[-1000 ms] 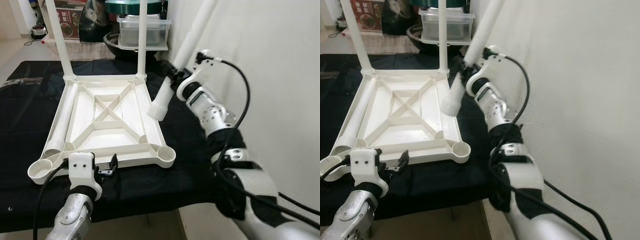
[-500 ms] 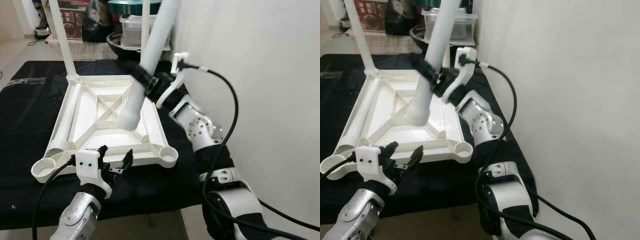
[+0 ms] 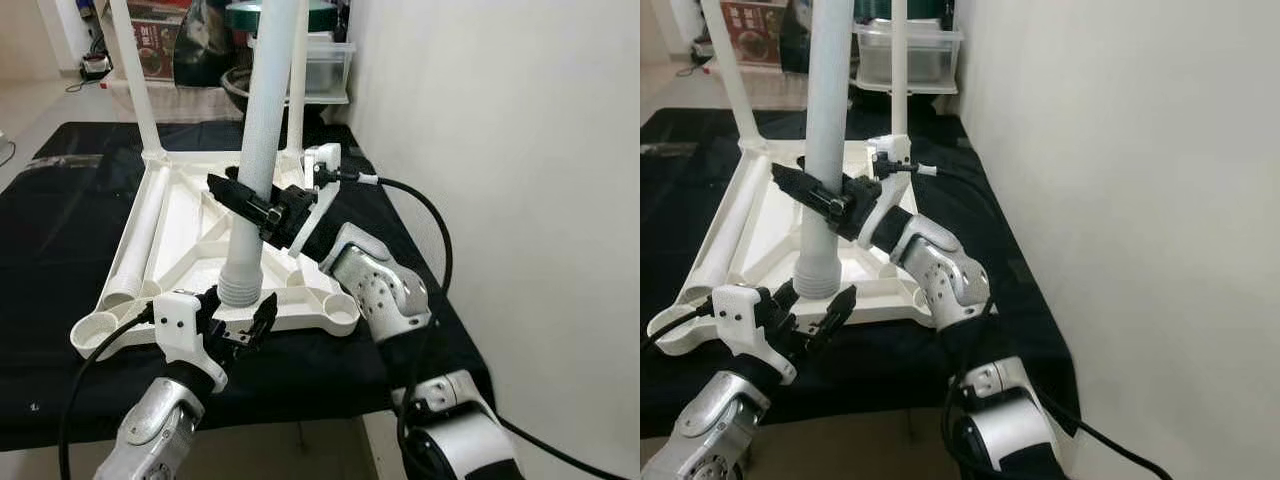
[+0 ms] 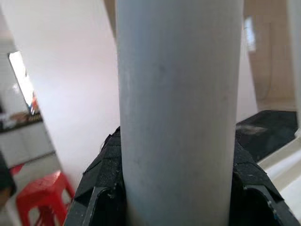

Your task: Building children table

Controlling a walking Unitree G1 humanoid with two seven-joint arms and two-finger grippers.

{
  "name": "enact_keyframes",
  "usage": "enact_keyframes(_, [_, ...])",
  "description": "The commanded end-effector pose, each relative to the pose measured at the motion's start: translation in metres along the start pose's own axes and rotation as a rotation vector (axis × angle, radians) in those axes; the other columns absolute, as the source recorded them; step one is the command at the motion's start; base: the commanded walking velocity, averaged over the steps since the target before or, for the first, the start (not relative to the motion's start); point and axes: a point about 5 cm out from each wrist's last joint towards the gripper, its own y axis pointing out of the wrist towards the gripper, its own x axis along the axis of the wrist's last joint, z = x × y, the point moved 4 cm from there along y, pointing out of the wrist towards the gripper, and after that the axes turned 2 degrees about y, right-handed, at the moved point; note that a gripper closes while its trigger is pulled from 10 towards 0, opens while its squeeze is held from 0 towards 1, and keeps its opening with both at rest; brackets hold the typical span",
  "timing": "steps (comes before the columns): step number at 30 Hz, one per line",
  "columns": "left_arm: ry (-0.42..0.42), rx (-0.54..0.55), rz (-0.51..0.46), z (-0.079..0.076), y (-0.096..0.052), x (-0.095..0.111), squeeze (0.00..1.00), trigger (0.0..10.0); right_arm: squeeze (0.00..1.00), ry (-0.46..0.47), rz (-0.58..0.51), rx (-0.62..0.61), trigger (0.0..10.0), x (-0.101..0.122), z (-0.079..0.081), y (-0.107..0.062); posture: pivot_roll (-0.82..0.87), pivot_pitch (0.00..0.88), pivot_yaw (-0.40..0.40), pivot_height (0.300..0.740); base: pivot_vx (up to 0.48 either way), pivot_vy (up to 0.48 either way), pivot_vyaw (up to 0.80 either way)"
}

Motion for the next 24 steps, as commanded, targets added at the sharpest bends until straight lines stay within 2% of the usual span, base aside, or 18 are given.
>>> enact_keyframes(1, [-0.014,-0.009,0.016,-0.001,0.000,-0.003,0.00,10.0,0.00,0.015,0.015,0.038,10.0,-0.011,0.010,0.001,0.07,0.000,-0.082,0.740,0.000,0.000,0.00])
enact_keyframes(5, [-0.030,-0.021,0.002,-0.003,0.002,-0.001,0.00,10.0,0.00,-0.012,0.047,0.089,10.0,-0.019,0.021,0.000,0.07,0.000,-0.083,0.740,0.000,0.000,0.00])
enact_keyframes(14, [-0.016,-0.024,-0.004,-0.004,0.004,-0.001,0.00,10.0,0.00,-0.032,0.074,0.102,10.0,-0.026,0.026,-0.002,0.07,0.000,-0.086,0.740,0.000,0.000,0.00])
enact_keyframes(15, [-0.011,-0.020,-0.014,-0.003,0.003,-0.001,0.00,0.0,0.00,-0.034,0.075,0.102,10.0,-0.026,0.026,-0.003,0.07,0.000,-0.086,0.740,0.000,0.000,0.00])
enact_keyframes(24, [0.012,0.019,-0.035,0.002,0.001,-0.002,0.00,0.0,0.00,-0.038,0.075,0.069,10.0,-0.022,0.020,-0.004,0.07,0.000,-0.088,0.740,0.000,0.000,0.00])
